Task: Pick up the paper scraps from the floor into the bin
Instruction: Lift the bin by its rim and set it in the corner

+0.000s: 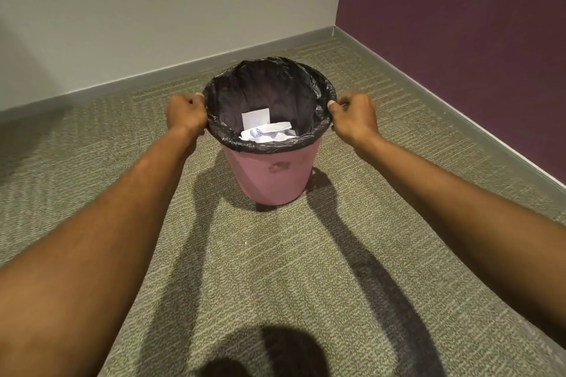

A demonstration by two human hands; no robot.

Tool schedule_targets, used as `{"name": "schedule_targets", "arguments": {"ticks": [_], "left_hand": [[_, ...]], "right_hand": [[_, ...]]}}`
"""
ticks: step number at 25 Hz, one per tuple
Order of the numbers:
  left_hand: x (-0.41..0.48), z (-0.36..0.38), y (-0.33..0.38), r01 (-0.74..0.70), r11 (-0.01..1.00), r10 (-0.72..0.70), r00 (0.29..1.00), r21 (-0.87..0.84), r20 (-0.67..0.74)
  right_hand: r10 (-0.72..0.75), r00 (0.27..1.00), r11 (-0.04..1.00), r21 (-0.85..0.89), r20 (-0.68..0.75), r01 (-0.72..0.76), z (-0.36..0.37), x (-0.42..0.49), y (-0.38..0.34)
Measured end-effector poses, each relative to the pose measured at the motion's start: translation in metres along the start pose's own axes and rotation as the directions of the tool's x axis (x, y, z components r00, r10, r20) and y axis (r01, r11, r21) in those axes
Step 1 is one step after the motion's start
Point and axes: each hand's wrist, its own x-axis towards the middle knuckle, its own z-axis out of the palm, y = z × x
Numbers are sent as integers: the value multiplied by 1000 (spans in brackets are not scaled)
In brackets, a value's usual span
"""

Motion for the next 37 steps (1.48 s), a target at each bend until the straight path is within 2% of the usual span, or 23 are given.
{"name": "schedule_targets", "arguments": {"ticks": [2, 4, 8, 14, 18, 24, 28, 37], "left_hand": [[-1, -2, 2, 92, 984, -84, 995, -154, 58], [0, -4, 4, 163, 960, -147, 986, -228, 84], [5, -7, 2, 228, 938, -205, 972, -262, 111], [-4, -13, 3, 249, 933, -234, 968, -259, 91], [-26, -38, 26, 314, 915, -300, 949, -252, 94], [-63, -96, 107, 367, 895, -359, 930, -253, 79], [-81, -139, 179, 392, 882, -378, 920, -261, 105], [-114, -218, 337, 418, 890, -385, 903, -181, 191]], "right_hand": [[73, 997, 991, 107, 9, -74, 1, 6, 2], [121, 992, 973, 192, 46, -127, -1, 8, 1], [178, 976, 935, 287, 123, -207, -4, 8, -5], [223, 958, 914, 302, 180, -270, -10, 12, -9], [262, 933, 905, 273, 246, -326, -32, 4, -29], [263, 896, 858, 338, 357, -387, -100, -9, -104], [277, 866, 855, 304, 416, -420, -158, -14, -160], [297, 839, 857, 261, 456, -445, -282, -11, -273]]}}
